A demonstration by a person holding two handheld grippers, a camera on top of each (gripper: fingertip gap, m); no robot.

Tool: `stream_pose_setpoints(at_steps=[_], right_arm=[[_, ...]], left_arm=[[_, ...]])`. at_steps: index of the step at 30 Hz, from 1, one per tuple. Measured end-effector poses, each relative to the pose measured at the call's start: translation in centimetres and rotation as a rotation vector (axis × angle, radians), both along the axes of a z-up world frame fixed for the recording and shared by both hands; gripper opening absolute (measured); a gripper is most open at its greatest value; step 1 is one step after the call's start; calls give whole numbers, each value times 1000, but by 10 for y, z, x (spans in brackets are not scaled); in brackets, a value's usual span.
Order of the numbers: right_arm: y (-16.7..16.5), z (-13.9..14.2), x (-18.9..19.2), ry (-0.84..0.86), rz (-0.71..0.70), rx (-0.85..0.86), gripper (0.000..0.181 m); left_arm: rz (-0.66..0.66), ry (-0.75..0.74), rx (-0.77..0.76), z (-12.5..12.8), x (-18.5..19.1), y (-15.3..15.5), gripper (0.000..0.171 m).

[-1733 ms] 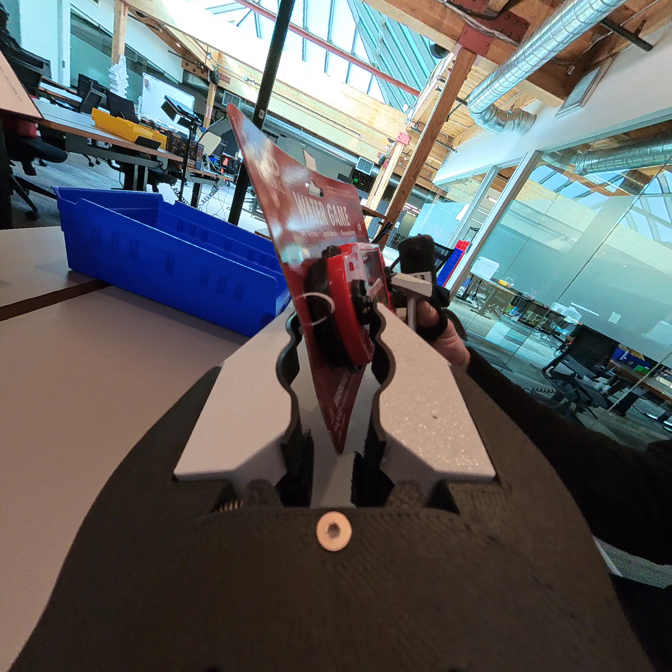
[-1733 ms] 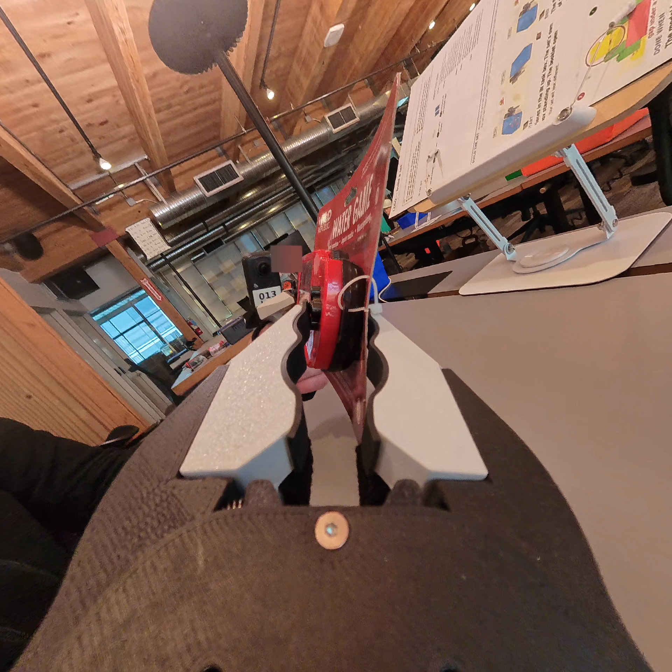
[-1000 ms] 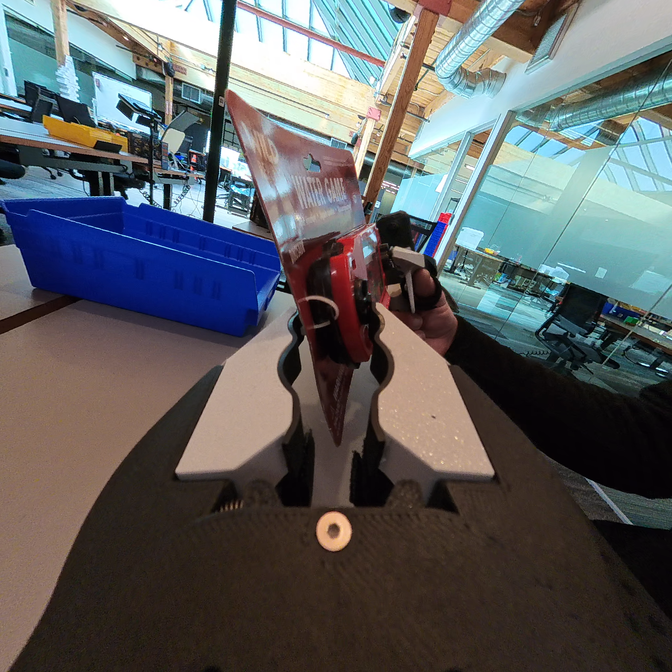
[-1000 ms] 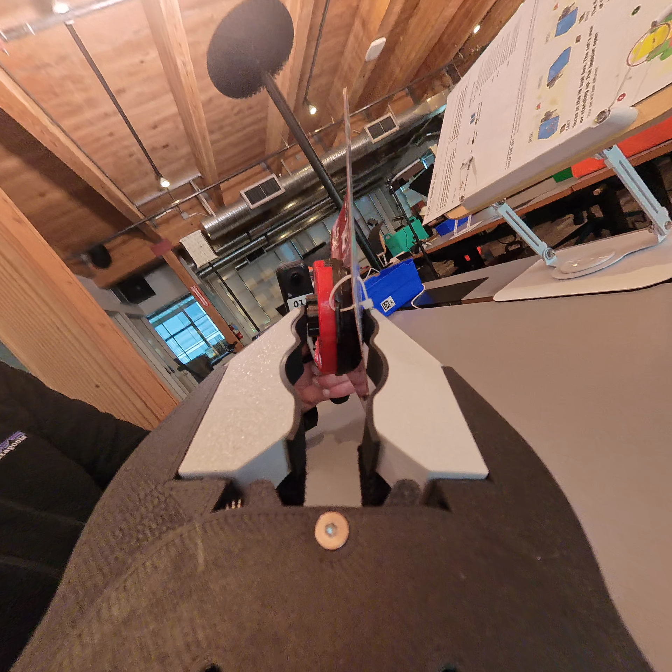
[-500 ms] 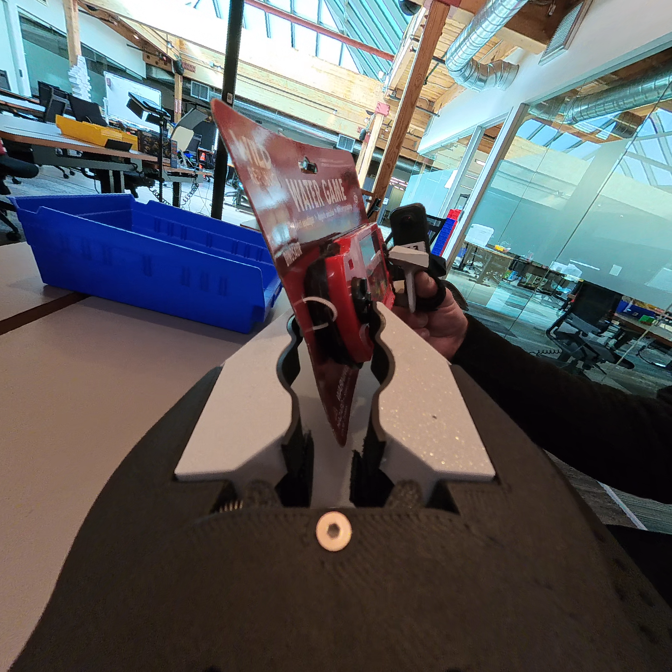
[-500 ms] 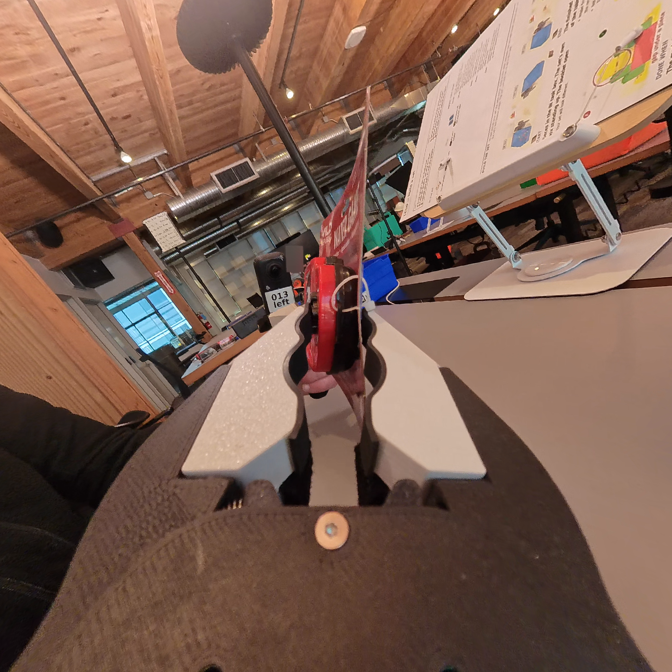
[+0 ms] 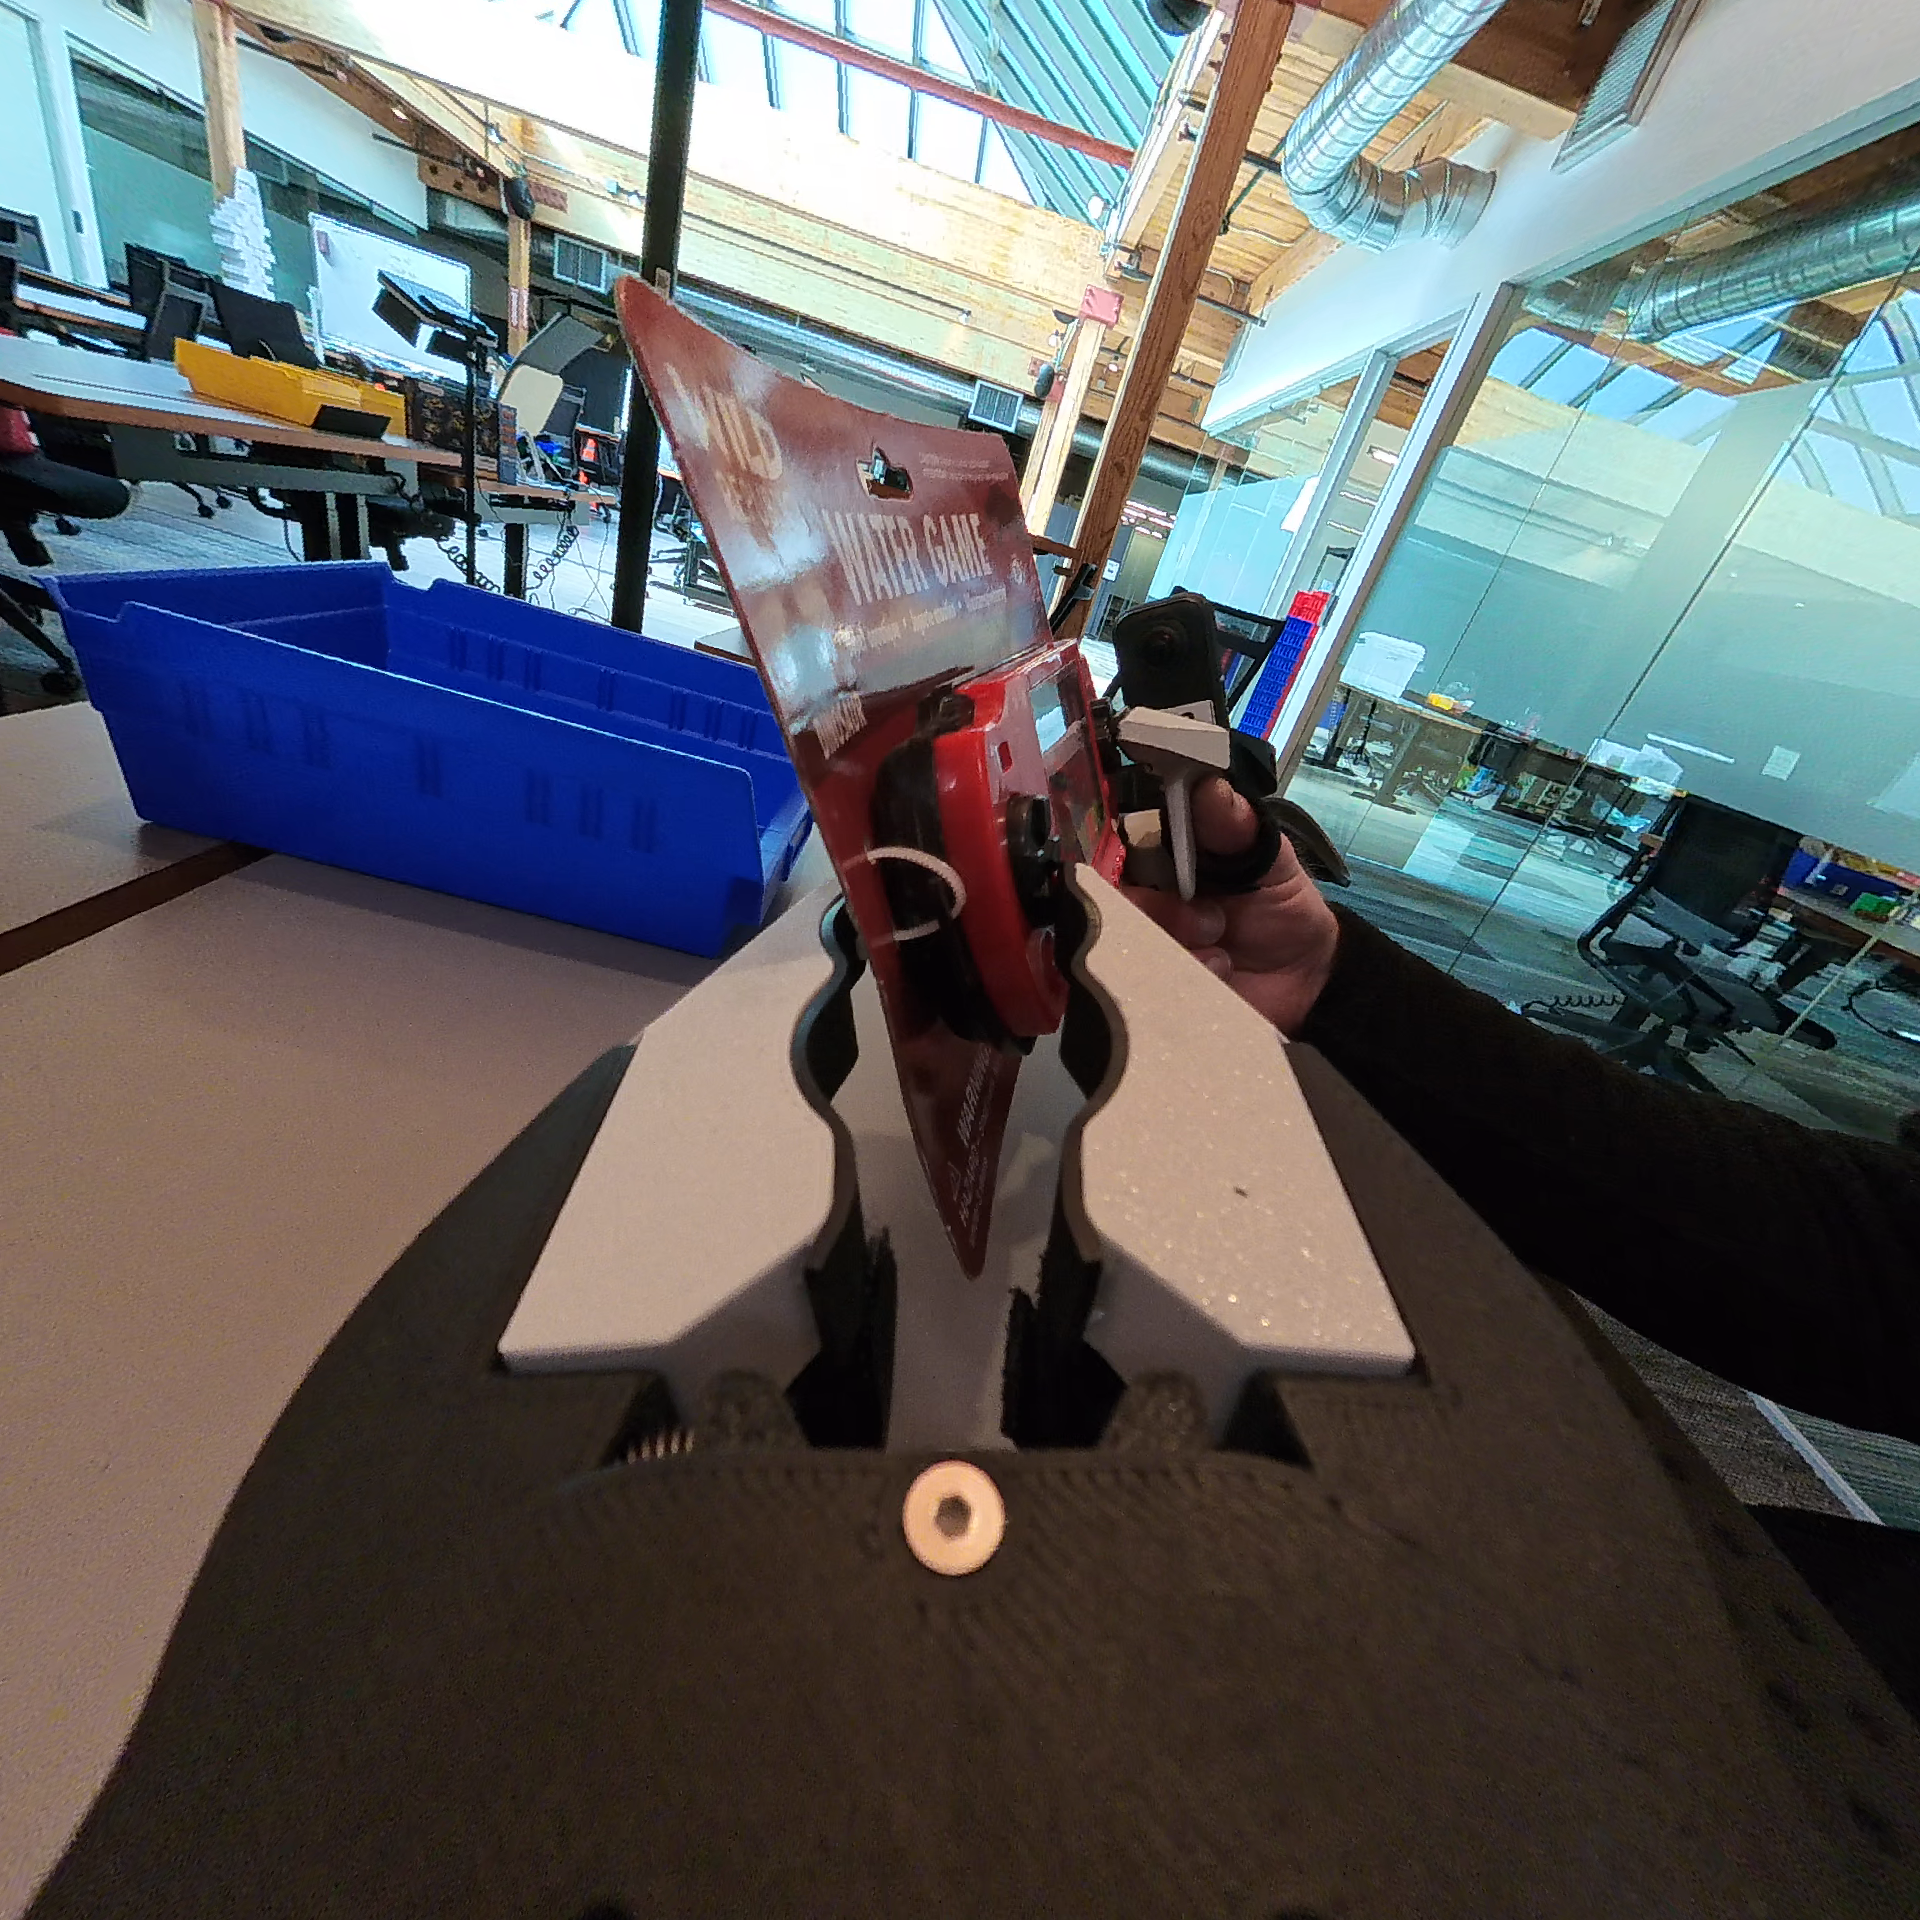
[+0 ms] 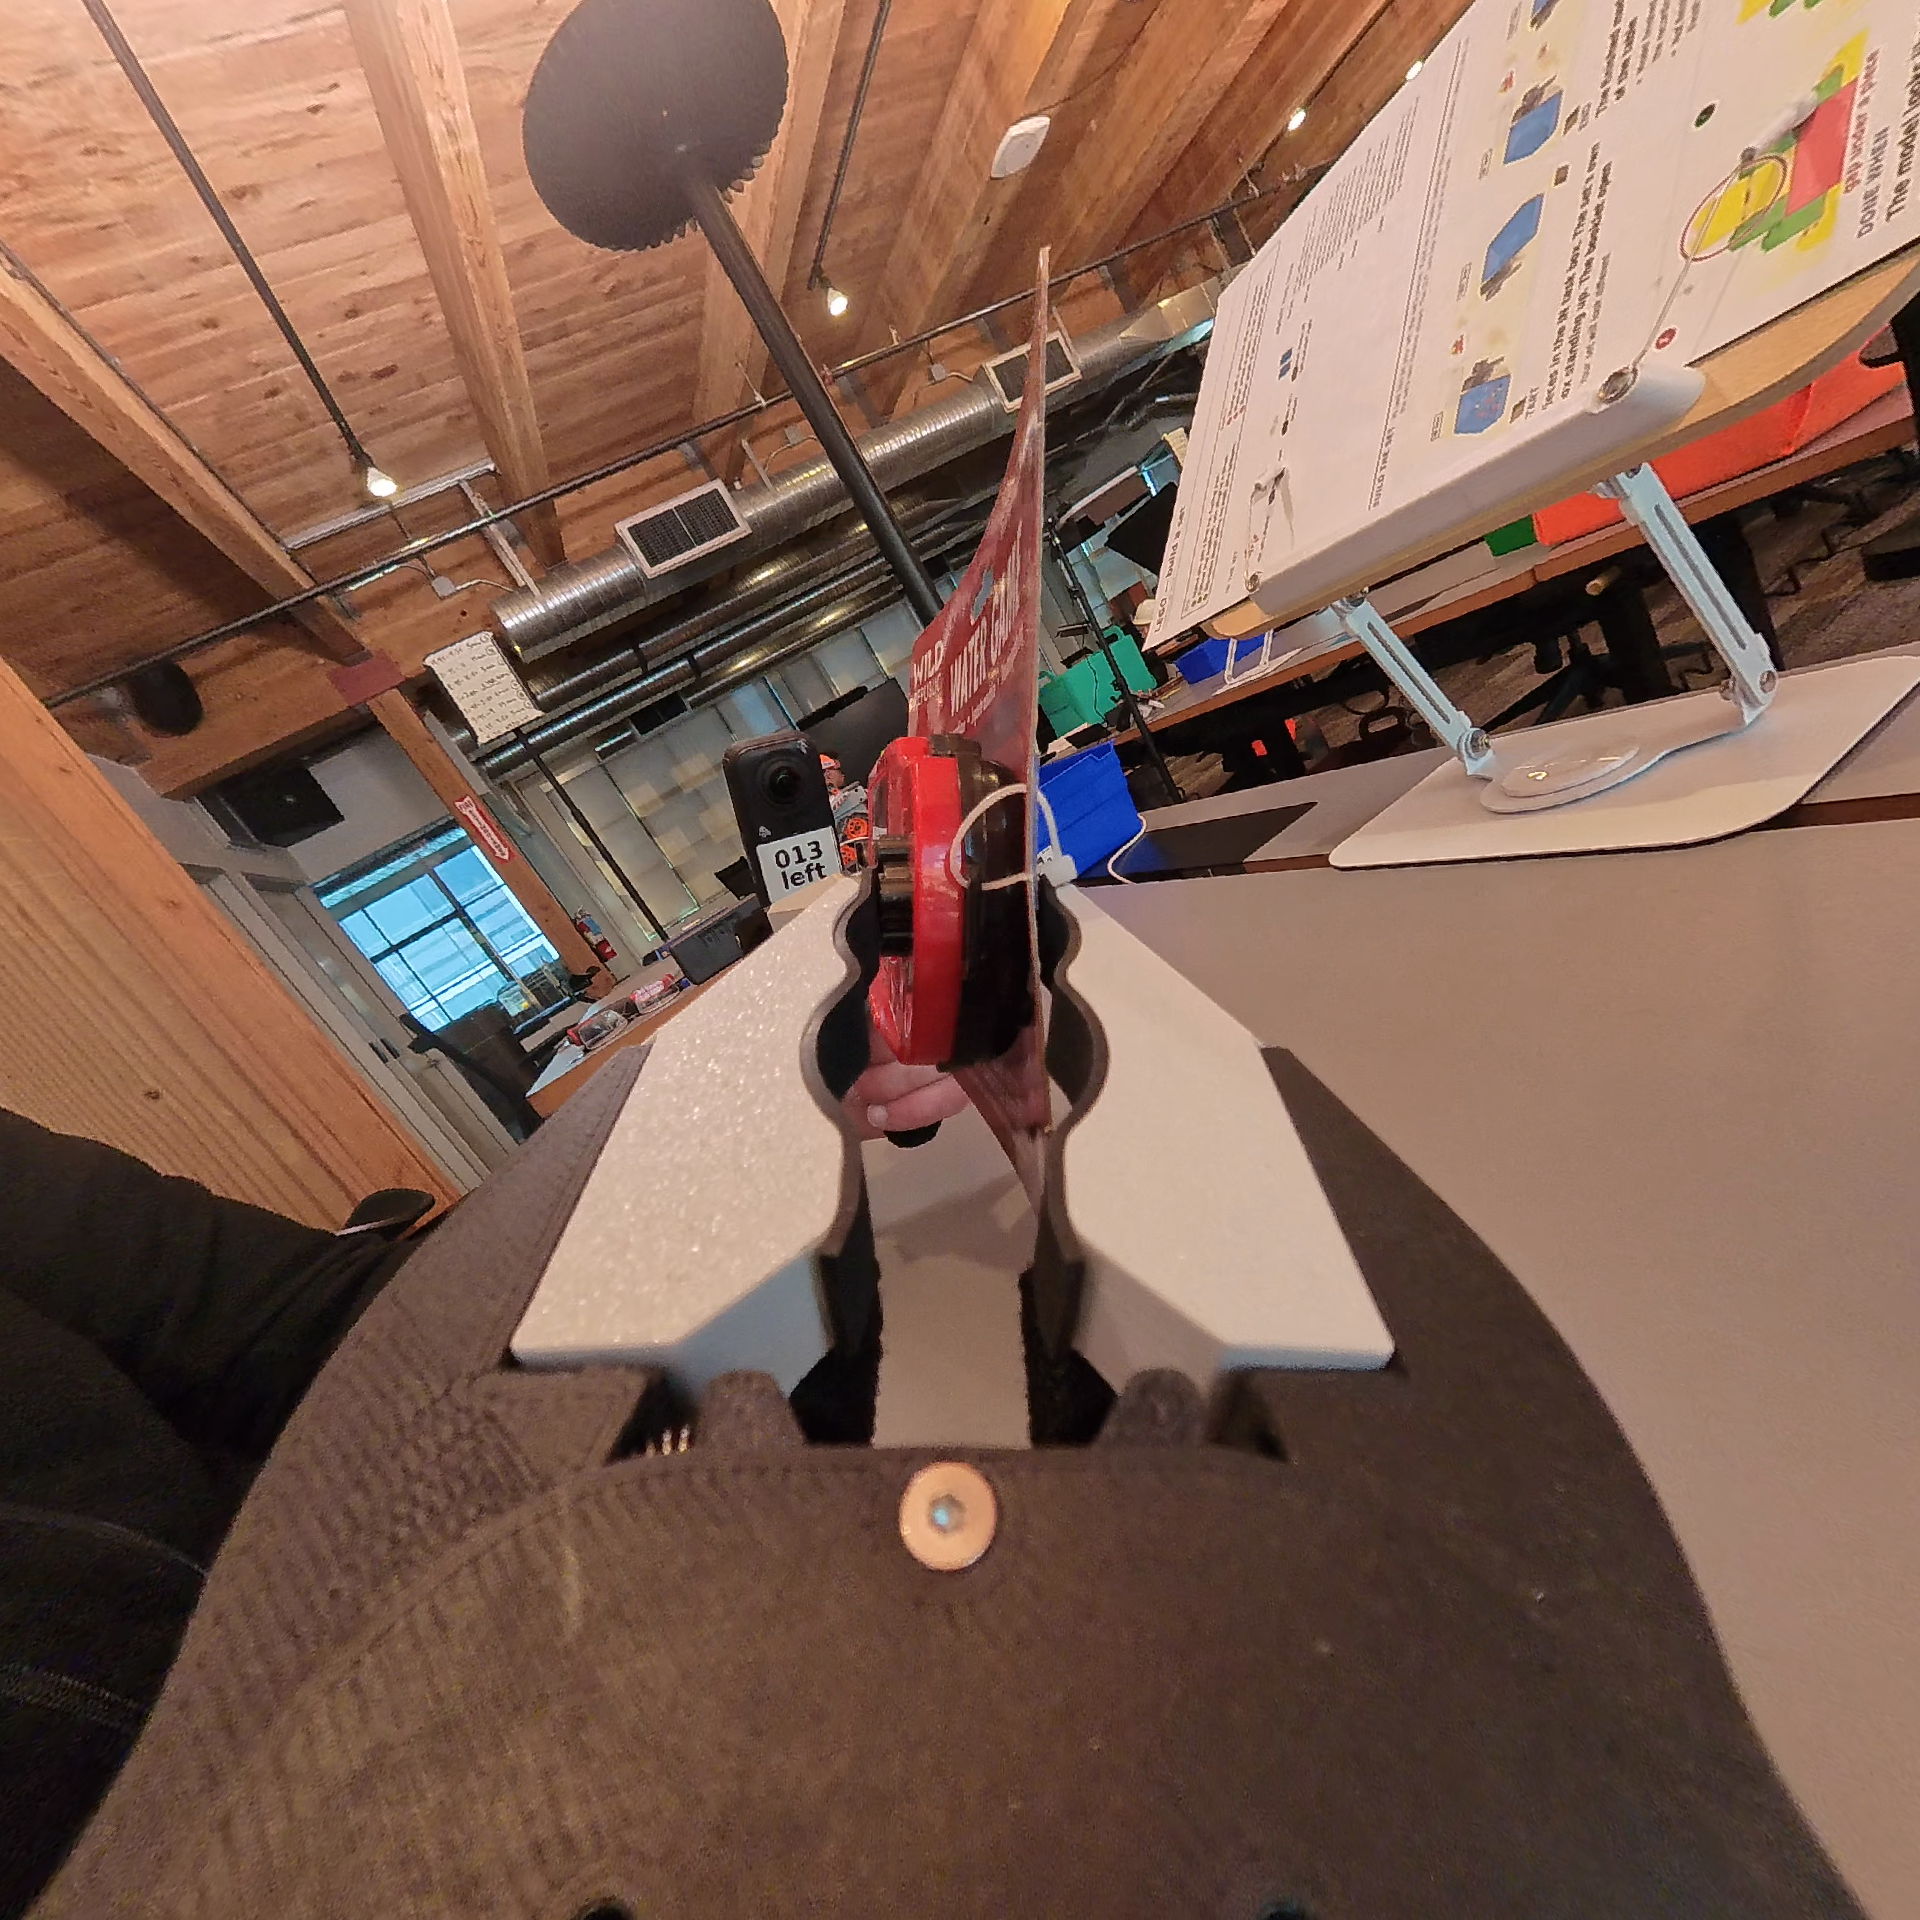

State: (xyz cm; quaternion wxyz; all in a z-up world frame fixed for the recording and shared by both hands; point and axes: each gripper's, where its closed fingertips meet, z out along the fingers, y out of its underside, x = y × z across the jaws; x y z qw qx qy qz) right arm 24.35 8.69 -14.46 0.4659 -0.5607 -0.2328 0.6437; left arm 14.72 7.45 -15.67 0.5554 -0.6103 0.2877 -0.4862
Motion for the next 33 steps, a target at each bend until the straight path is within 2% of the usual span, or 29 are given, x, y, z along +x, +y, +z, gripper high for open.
stream_pose_setpoints(at_steps=[10, 23, 27, 33], right_arm=[[3, -3, 2, -5, -10, -7, 28], [2, 1, 5, 54, -7, -24, 22], [0, 3, 3, 38, -12, 11, 21], [-1, 4, 5, 45, -14, 20, 22]], left_arm=[[-15, -14, -12, 0, 2, 1, 30], [-21, -109, -83, 3, 4, 5, 40], [-36, -185, -139, 9, 2, 7, 39], [-24, -174, -149, 9, 4, 6, 33]])
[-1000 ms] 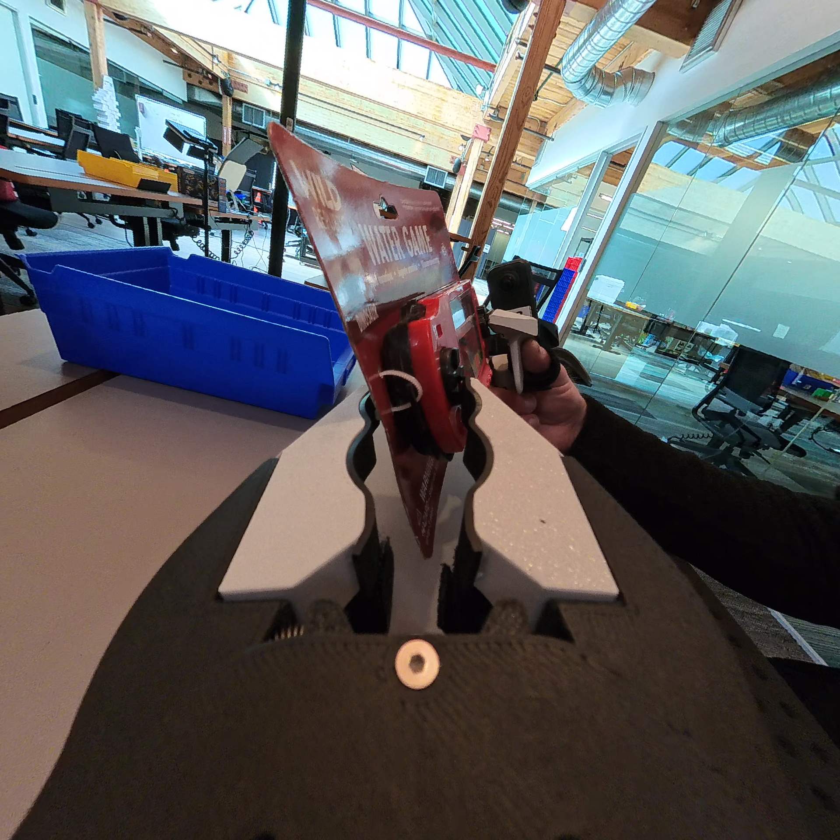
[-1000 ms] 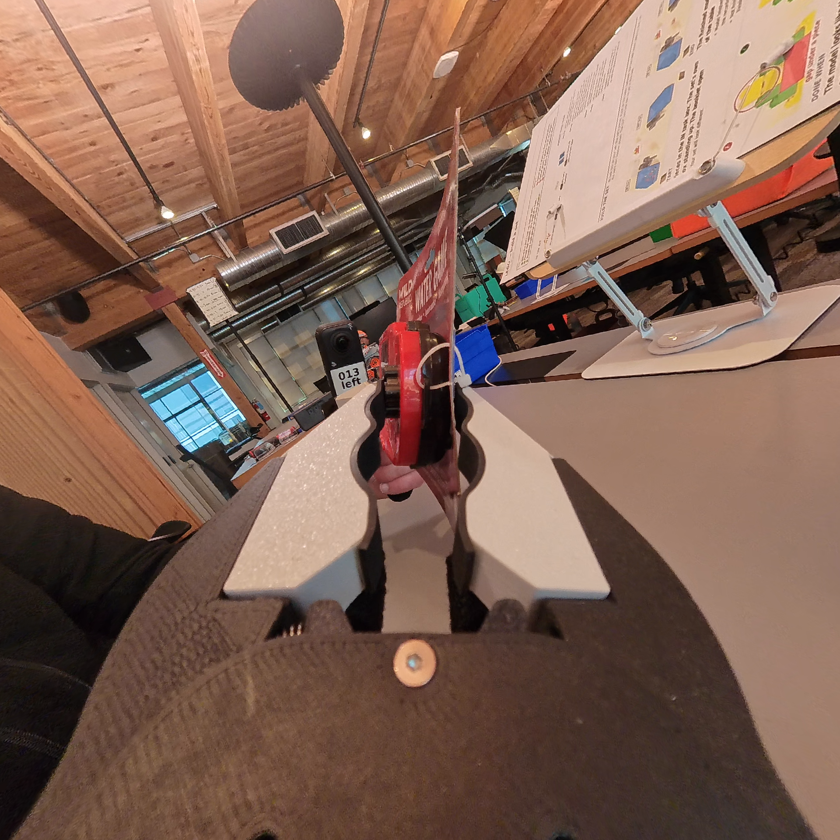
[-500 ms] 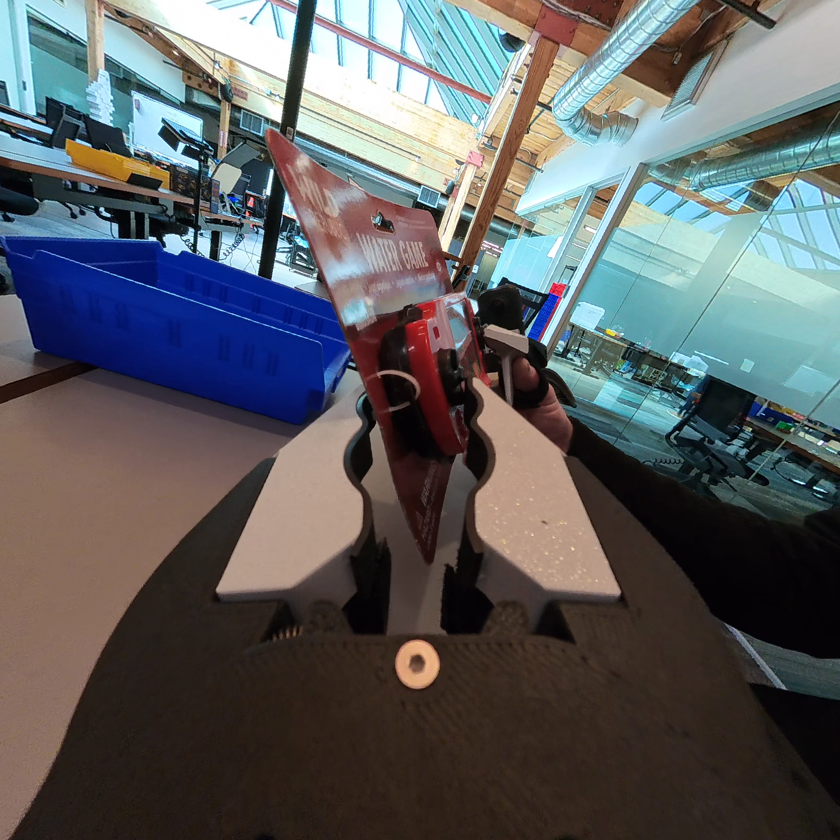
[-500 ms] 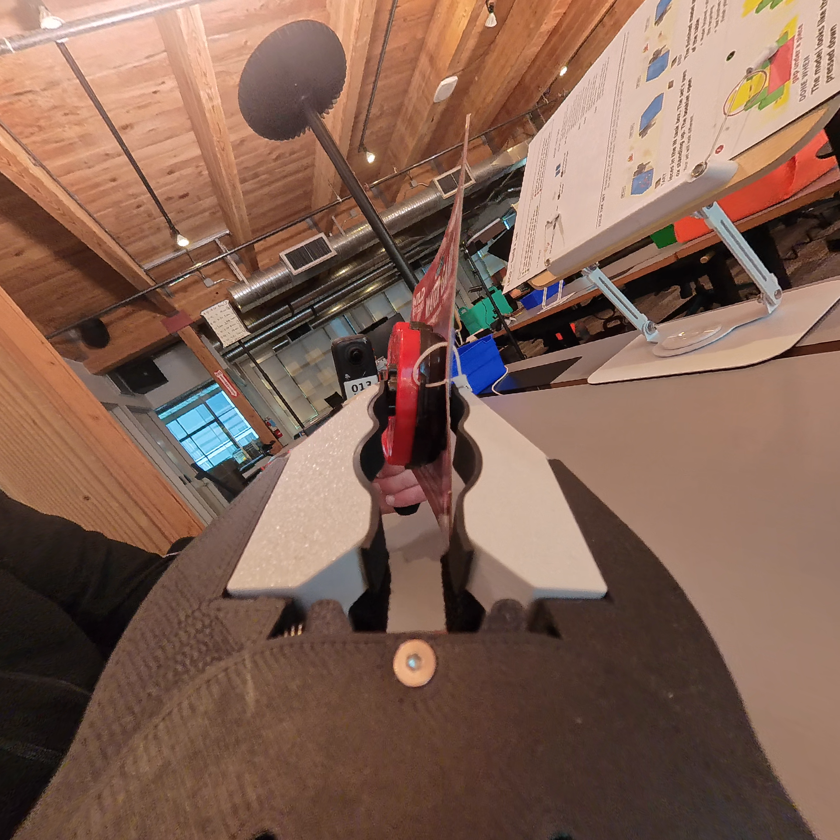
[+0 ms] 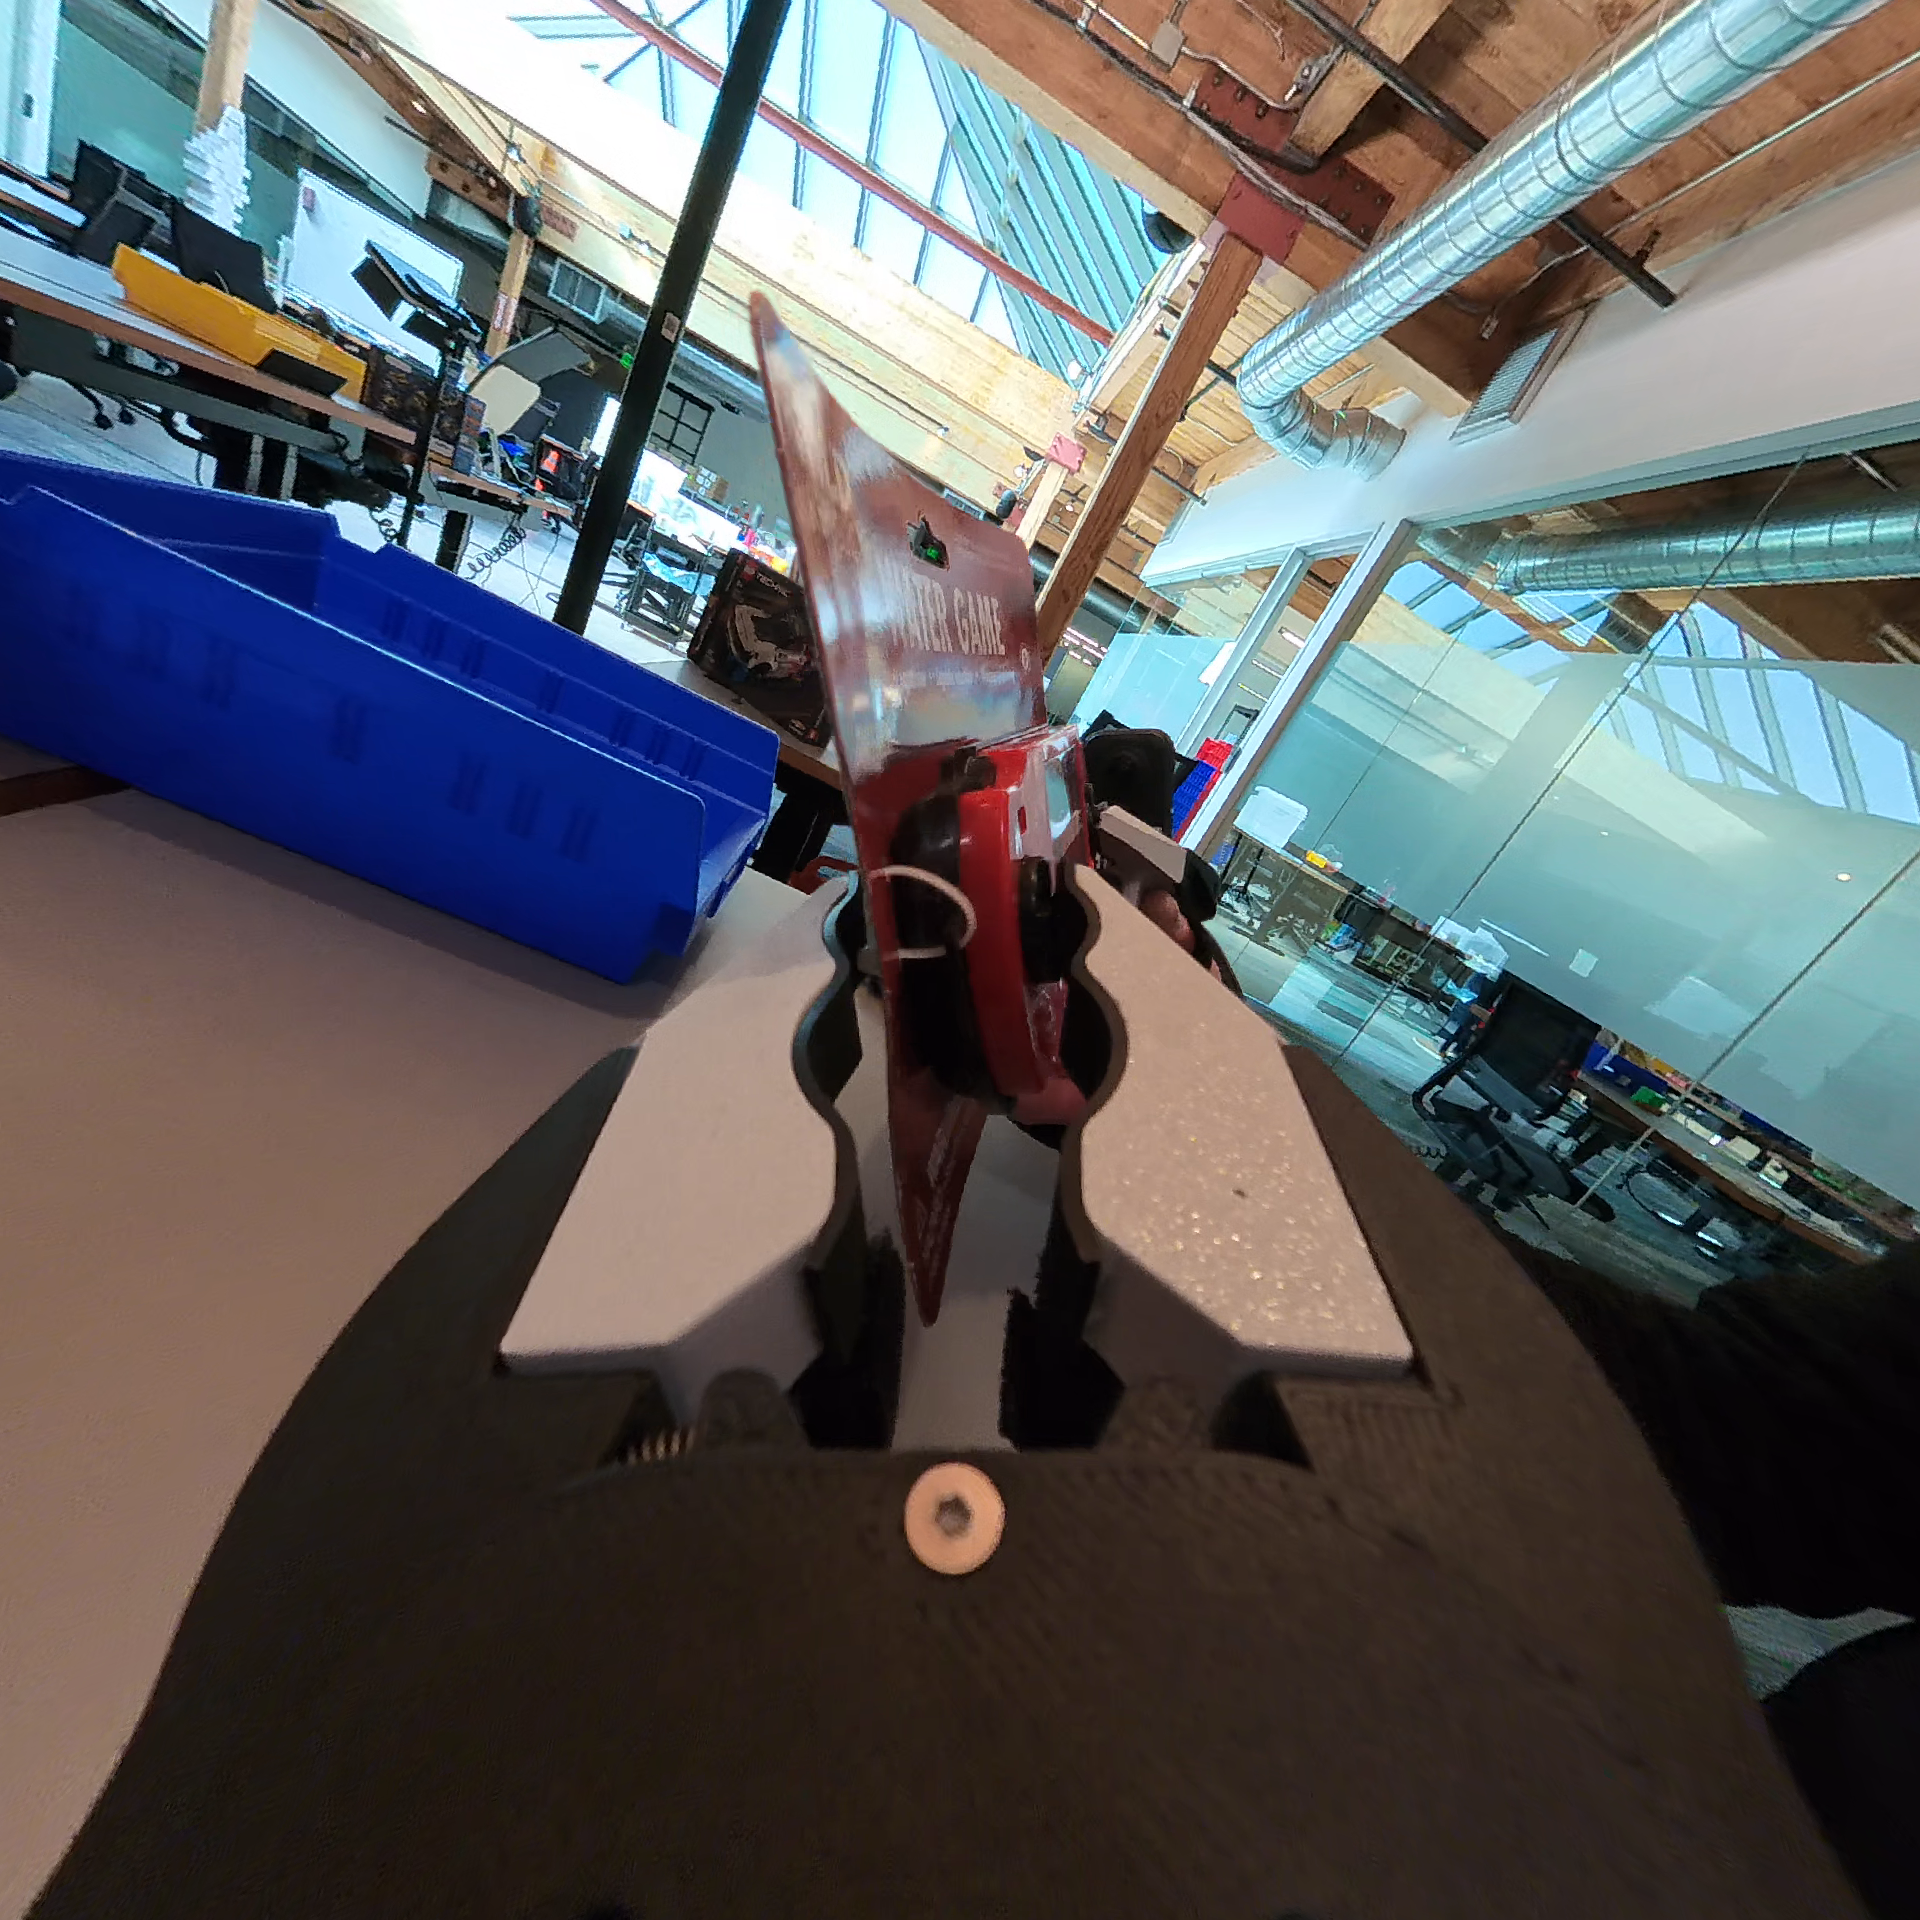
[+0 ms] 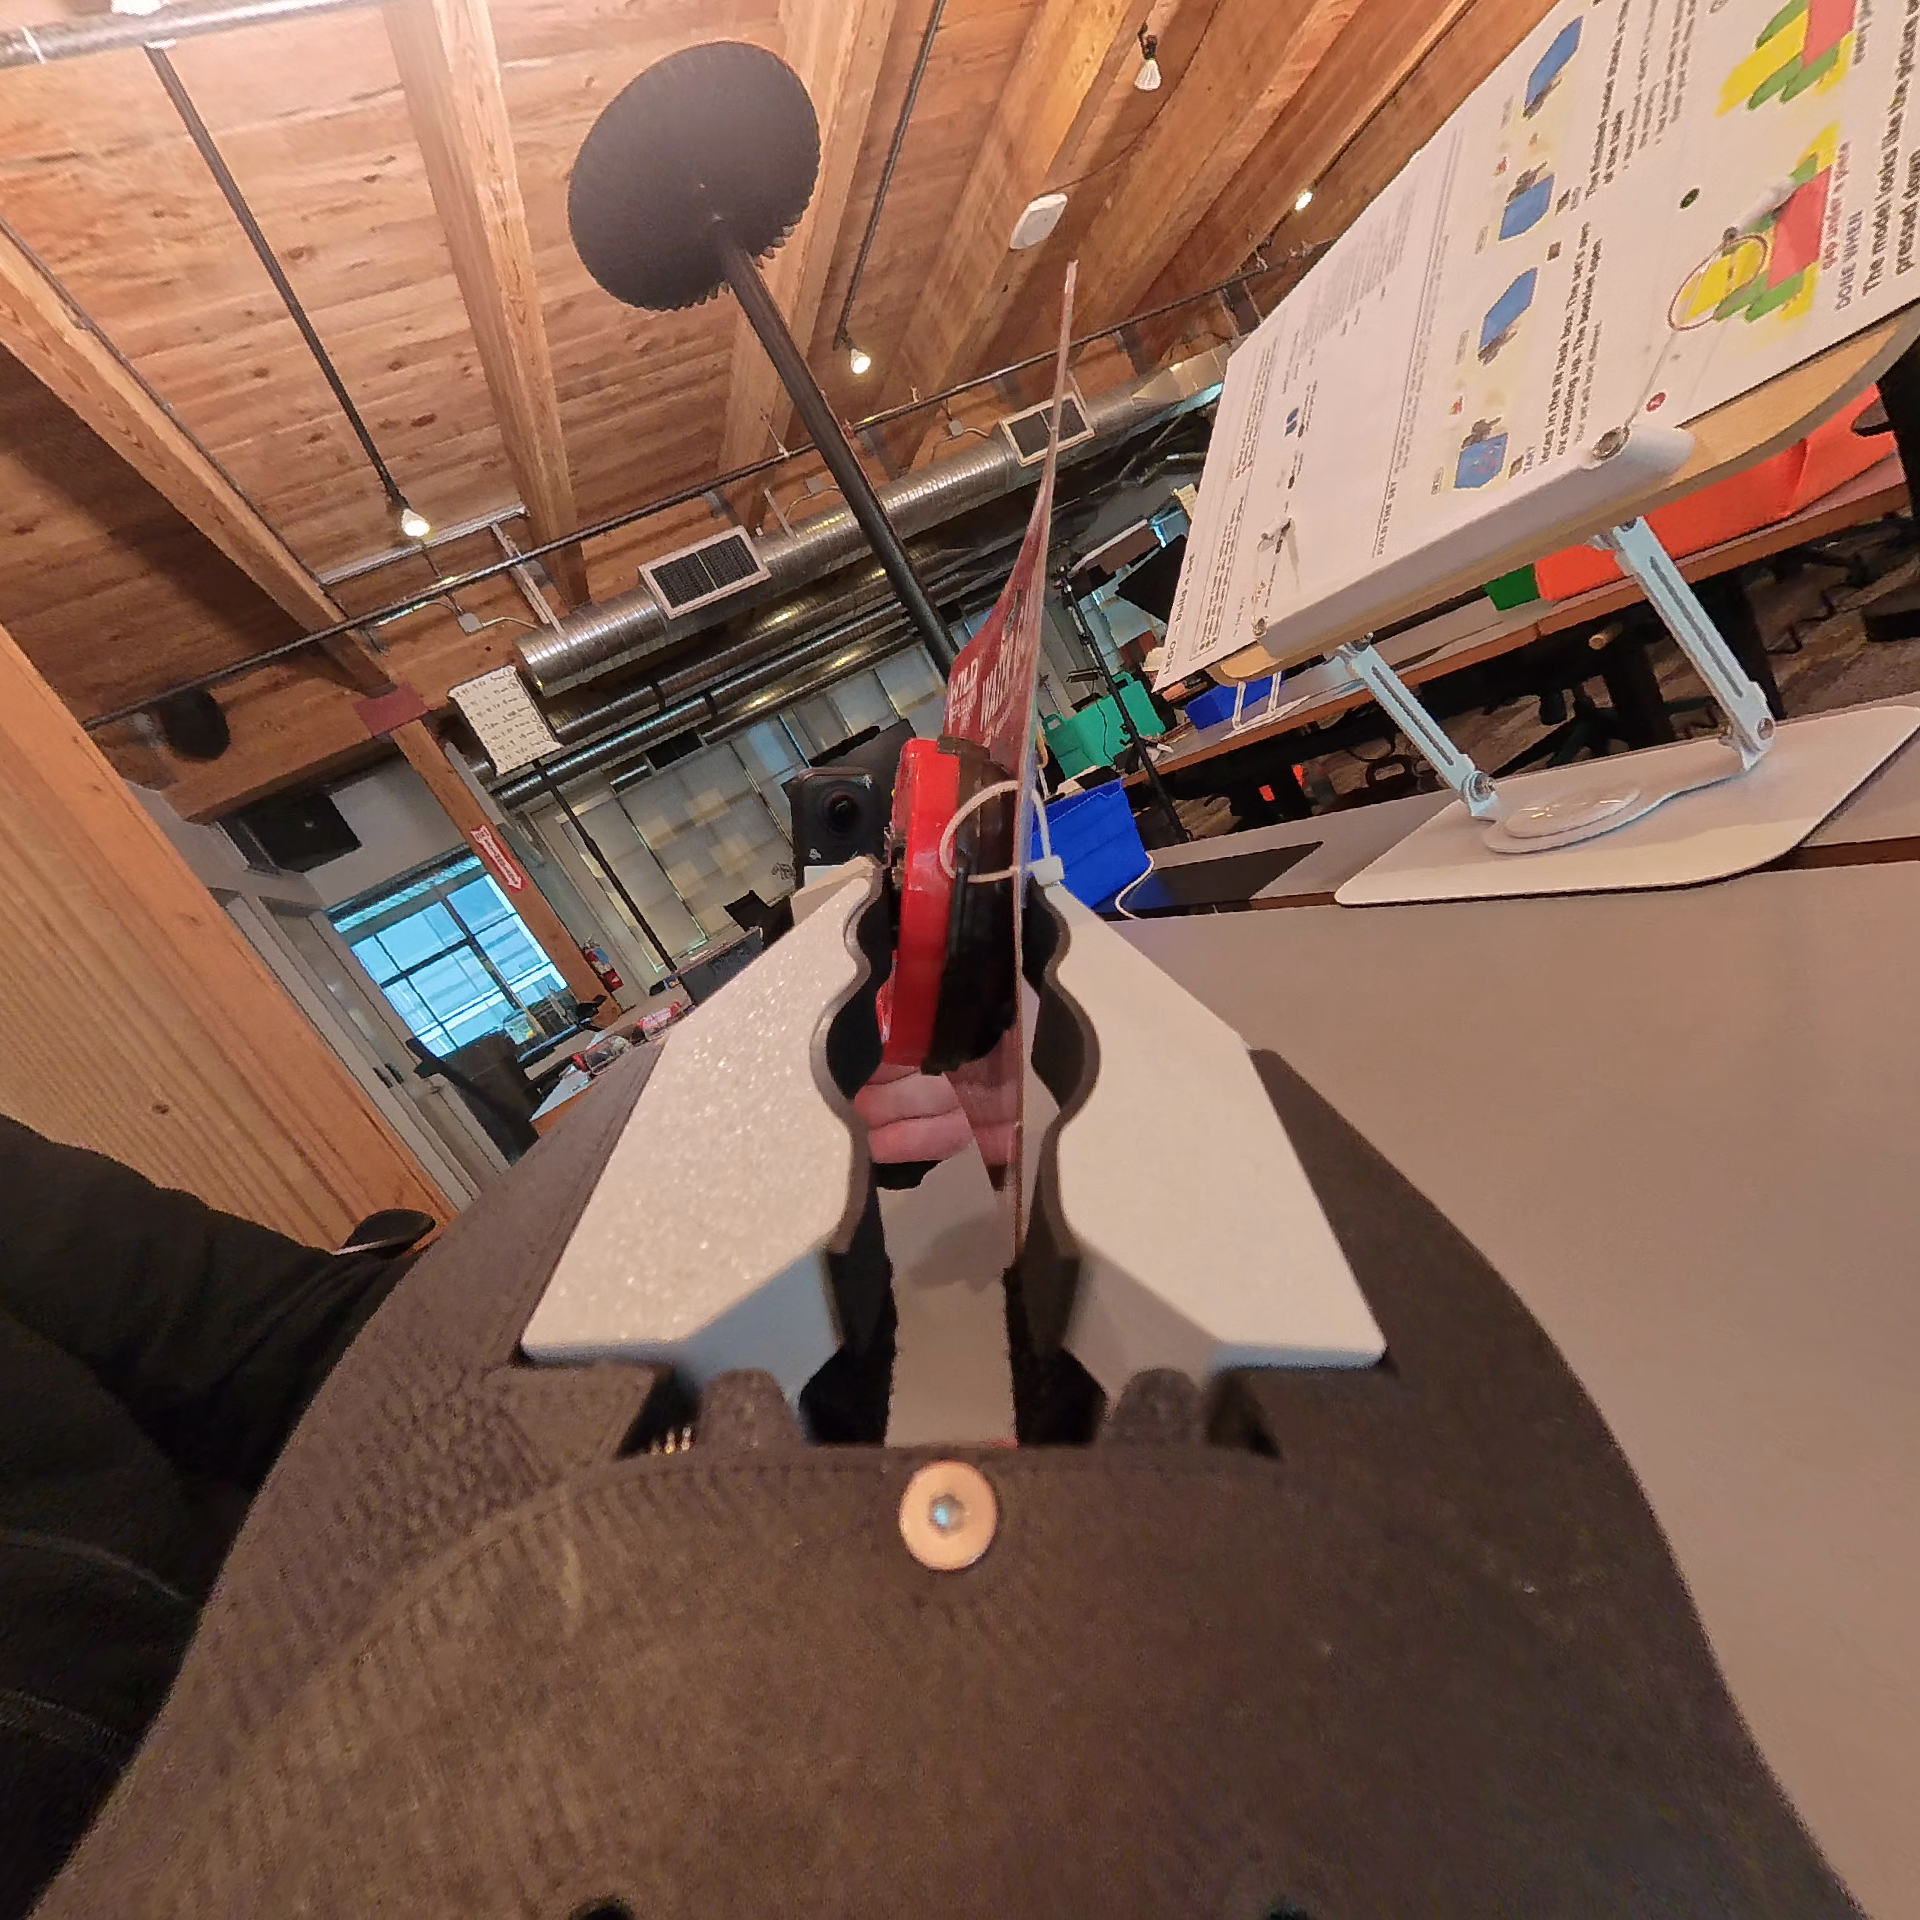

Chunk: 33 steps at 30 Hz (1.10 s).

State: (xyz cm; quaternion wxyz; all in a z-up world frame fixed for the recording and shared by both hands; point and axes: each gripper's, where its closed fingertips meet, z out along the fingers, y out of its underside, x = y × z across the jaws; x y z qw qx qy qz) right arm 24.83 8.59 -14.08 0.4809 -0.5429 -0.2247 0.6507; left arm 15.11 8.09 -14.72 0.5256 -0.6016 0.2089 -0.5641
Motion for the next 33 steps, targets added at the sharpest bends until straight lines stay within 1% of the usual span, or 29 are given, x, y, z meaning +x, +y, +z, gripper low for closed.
stream_pose_setpoints(at_steps=[5, 7, 10, 15, 22, 27, 33], right_arm=[[0, -1, 1, 15, 13, -5, 27], [-1, 2, 2, 41, 18, -13, 28], [1, 2, 3, 73, 22, -43, 32], [3, 6, 7, 133, 33, -76, 29], [6, 2, 7, 117, 24, -95, 26], [7, -2, 8, 53, -4, -81, 20], [6, -1, 9, 31, -17, -62, 20]], left_arm=[[11, 13, -3, 0, 1, 1, 30], [1, 26, 14, 0, 3, -1, 30], [22, 45, 37, 2, 2, 0, 31], [7, 55, 51, 0, 6, -3, 34], [9, 65, 58, -2, 6, -3, 35], [8, 67, 58, -3, 8, -3, 35], [-4, 67, 68, -3, 11, -5, 35]])
